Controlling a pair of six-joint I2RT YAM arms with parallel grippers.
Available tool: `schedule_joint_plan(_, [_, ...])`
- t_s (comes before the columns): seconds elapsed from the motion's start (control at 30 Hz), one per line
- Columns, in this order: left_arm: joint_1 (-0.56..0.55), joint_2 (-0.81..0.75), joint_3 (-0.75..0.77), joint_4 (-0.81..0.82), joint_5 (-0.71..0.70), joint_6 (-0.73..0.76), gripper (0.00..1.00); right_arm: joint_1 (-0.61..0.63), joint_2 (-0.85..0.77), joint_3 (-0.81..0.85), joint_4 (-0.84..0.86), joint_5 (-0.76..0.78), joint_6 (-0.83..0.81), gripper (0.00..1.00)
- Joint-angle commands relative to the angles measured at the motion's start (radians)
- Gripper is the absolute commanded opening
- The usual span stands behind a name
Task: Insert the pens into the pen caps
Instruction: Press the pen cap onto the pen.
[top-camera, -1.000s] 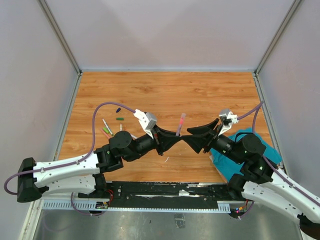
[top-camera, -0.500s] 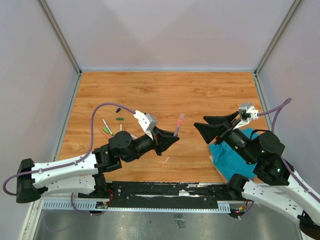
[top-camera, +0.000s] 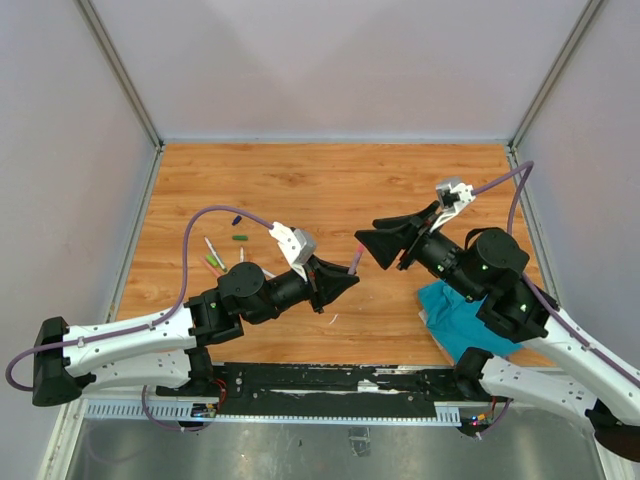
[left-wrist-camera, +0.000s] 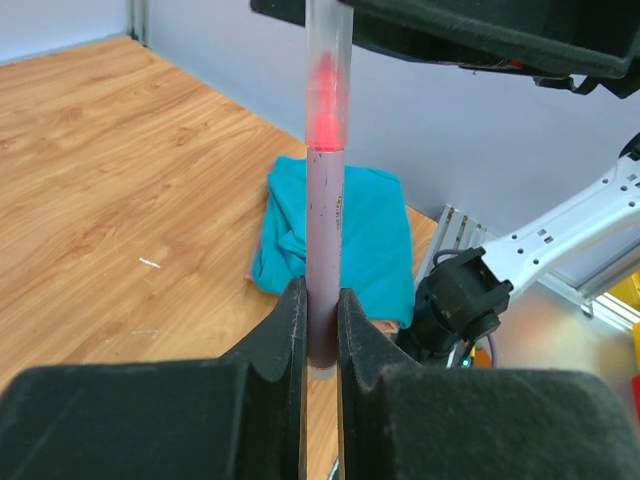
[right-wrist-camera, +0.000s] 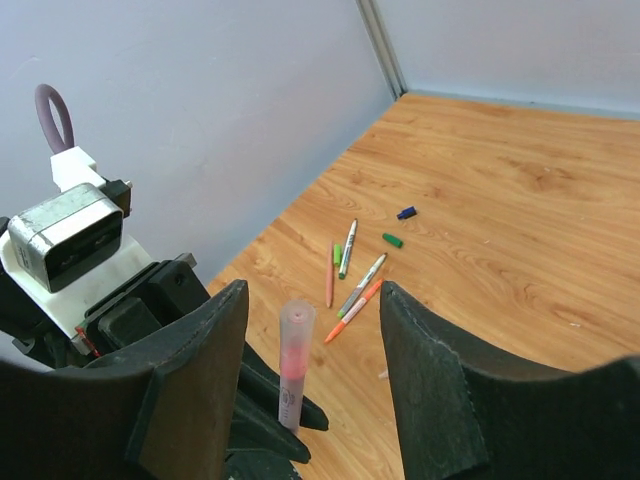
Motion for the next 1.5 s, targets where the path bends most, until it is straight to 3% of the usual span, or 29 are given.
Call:
schedule_joint_plan(0.0, [-0.006, 0.000, 0.020, 0.020, 0.015, 0.016, 0.01, -0.011, 0.012, 0.029, 0.065, -0.063, 0.051, 0.54])
schedule_joint_plan(0.13, [-0.006, 0.001, 0.020, 0.021, 0.020, 0.017, 0.01, -0.011, 0.023, 0.015, 0.068, -0.072, 0.067, 0.49])
schedule_joint_plan(0.5, [-0.007, -0.003, 0.039, 0.025, 0.018, 0.023, 0.00, -0.011, 0.033, -0.026, 0.050, -0.078, 0.069, 0.22])
schedule_joint_plan(0.63, [-0.007, -0.002, 0.055, 0.028, 0.017, 0.028, 0.01, -0.011, 0.024, -0.055, 0.036, -0.079, 0.069, 0.02])
schedule_joint_plan(1.17, [-0.006, -0.029, 0.127, 0.161, 0.046, 0.056, 0.01, 0.007, -0.024, -0.247, 0.038, -0.214, 0.105, 0.01])
schedule_joint_plan(1.47, [-0.006, -0.016, 0.142, 0.226, 0.043, 0.050, 0.00, 0.143, -0.045, -0.346, -0.027, -0.113, 0.084, 0.01])
